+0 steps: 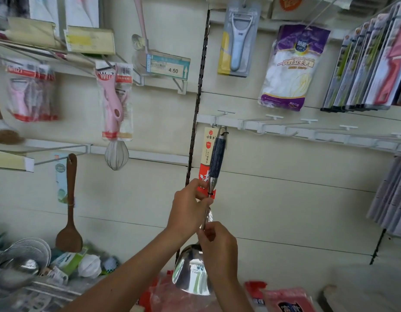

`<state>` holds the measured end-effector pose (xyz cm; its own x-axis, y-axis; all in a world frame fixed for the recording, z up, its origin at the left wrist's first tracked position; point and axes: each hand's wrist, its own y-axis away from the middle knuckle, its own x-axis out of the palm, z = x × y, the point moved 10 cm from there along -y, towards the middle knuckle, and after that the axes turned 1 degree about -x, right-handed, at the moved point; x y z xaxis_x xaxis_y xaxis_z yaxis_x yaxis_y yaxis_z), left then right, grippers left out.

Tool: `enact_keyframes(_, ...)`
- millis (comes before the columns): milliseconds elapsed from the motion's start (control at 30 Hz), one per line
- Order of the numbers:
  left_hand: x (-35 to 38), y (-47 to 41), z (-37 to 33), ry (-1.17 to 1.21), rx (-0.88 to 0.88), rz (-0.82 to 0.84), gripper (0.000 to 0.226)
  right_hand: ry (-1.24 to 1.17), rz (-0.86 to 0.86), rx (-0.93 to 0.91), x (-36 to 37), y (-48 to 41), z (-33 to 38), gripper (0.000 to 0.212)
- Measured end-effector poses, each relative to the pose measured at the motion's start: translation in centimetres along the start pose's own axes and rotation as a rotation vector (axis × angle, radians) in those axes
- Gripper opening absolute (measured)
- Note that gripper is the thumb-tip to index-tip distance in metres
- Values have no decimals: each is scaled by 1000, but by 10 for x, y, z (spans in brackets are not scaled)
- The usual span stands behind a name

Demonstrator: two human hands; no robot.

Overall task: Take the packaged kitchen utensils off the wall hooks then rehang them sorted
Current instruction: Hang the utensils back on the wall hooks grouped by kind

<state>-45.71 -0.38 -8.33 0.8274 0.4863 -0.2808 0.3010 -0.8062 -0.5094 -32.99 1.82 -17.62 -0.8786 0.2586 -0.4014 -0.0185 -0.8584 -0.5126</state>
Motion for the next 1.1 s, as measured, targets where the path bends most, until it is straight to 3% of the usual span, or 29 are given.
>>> enact_keyframes(600,2,-7,0,24,22,9,24,51,-18,-69,0,-7,-1,6)
enact_keyframes(1100,15,-21,9,-33,1,79,28,145,15,-187,11,-14,5,23)
